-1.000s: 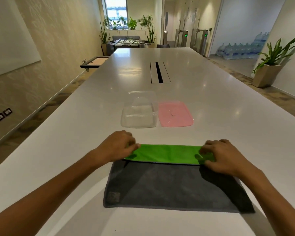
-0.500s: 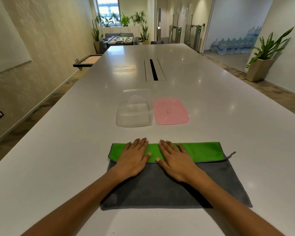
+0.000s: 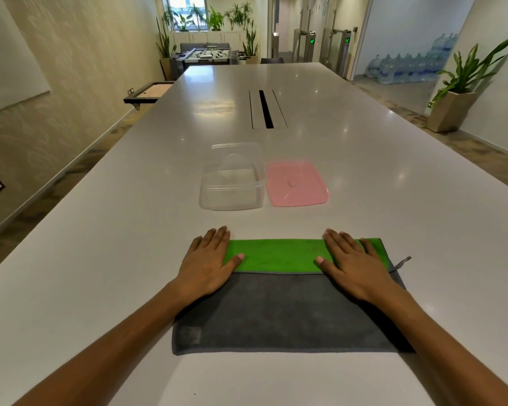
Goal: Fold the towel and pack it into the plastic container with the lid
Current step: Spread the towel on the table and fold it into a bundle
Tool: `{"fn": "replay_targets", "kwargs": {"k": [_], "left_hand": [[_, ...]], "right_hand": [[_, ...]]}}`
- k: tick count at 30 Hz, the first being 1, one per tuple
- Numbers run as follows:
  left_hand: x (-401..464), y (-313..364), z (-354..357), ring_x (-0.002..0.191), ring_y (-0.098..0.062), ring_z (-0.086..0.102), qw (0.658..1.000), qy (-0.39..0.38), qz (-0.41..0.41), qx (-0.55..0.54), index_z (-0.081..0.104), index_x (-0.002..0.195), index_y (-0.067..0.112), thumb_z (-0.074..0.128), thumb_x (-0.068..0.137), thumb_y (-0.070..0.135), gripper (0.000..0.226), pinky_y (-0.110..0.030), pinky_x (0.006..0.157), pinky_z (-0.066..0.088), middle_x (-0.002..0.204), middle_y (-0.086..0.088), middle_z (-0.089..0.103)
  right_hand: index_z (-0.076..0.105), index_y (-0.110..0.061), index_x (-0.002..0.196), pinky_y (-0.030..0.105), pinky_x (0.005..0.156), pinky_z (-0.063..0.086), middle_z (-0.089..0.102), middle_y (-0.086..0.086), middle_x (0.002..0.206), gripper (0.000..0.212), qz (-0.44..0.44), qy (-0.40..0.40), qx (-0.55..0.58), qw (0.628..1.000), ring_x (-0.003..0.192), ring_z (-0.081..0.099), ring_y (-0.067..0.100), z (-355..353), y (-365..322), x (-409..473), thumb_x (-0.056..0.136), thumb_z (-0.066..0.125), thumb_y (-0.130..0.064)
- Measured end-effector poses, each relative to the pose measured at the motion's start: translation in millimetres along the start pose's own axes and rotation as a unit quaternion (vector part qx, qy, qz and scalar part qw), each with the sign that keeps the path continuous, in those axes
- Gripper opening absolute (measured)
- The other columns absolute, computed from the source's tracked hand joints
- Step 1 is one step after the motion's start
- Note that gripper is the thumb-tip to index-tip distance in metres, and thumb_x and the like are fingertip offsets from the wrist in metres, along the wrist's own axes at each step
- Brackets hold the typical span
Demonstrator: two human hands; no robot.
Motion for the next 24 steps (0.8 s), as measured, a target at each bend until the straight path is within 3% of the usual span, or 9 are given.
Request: {"fn": "replay_targets", "kwargs": {"k": [6, 13, 17, 20, 24], "left_hand": [[-2, -7, -1, 0.148, -0.017, 0.003, 1.0, 0.005, -0.01, -0.006, 0.007, 0.152, 0.016, 0.012, 0.089, 0.065, 0.08, -0.039, 0.12, 0.004, 0.161, 0.0, 0.005], [-8, -2, -9, 0.148, -0.018, 0.001, 1.0, 0.024, -0.011, -0.014, 0.009, 0.151, 0.013, 0.0, 0.078, 0.071, 0.093, -0.041, 0.12, 0.002, 0.161, -0.003, 0.004], [-26, 13, -17, 0.148, -0.017, 0.003, 0.996, 0.061, 0.06, -0.04, 0.017, 0.15, 0.015, 0.011, 0.084, 0.069, 0.086, -0.04, 0.119, 0.004, 0.161, -0.001, 0.009], [-42, 27, -25, 0.148, -0.016, 0.005, 0.986, 0.066, 0.129, -0.079, 0.028, 0.148, 0.017, 0.022, 0.087, 0.066, 0.078, -0.042, 0.12, 0.011, 0.16, 0.002, 0.013], [-69, 47, -29, 0.146, -0.018, 0.015, 0.968, 0.057, 0.22, -0.101, 0.044, 0.139, 0.018, 0.038, 0.087, 0.063, 0.07, -0.032, 0.118, 0.012, 0.156, -0.001, 0.026]], "right_hand": [[0.006, -0.028, 0.151, 0.045, 0.118, 0.006, 0.005, -0.01, 0.161, 0.091, 0.051, 0.002, -0.002, 0.999, 0.147, 0.005, 0.012, -4, 34, -7, 0.075, -0.004, -0.076], [0.009, -0.023, 0.151, 0.048, 0.118, 0.007, 0.004, -0.004, 0.161, 0.091, 0.08, 0.009, 0.005, 0.997, 0.147, 0.005, 0.015, -13, 42, -18, 0.079, 0.005, -0.079], [0.008, -0.027, 0.151, 0.045, 0.119, 0.005, 0.001, -0.005, 0.161, 0.096, 0.04, 0.011, 0.027, 0.999, 0.147, 0.002, 0.014, -21, 24, -37, 0.073, 0.005, -0.083], [0.011, -0.03, 0.15, 0.044, 0.118, 0.012, 0.0, -0.006, 0.161, 0.099, -0.023, -0.004, 0.028, 0.999, 0.147, 0.007, 0.017, -29, 4, -53, 0.069, 0.001, -0.086], [0.023, -0.033, 0.148, 0.039, 0.114, 0.024, 0.006, -0.007, 0.16, 0.091, -0.104, -0.018, 0.048, 0.993, 0.142, 0.023, 0.019, -36, -22, -79, 0.074, 0.02, -0.085]]}}
Point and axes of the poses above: each hand's wrist, its own x-axis towards the middle knuckle, its own z-axis out of the palm, y = z × x, the point moved 4 cm from there along x, towards the middle knuckle
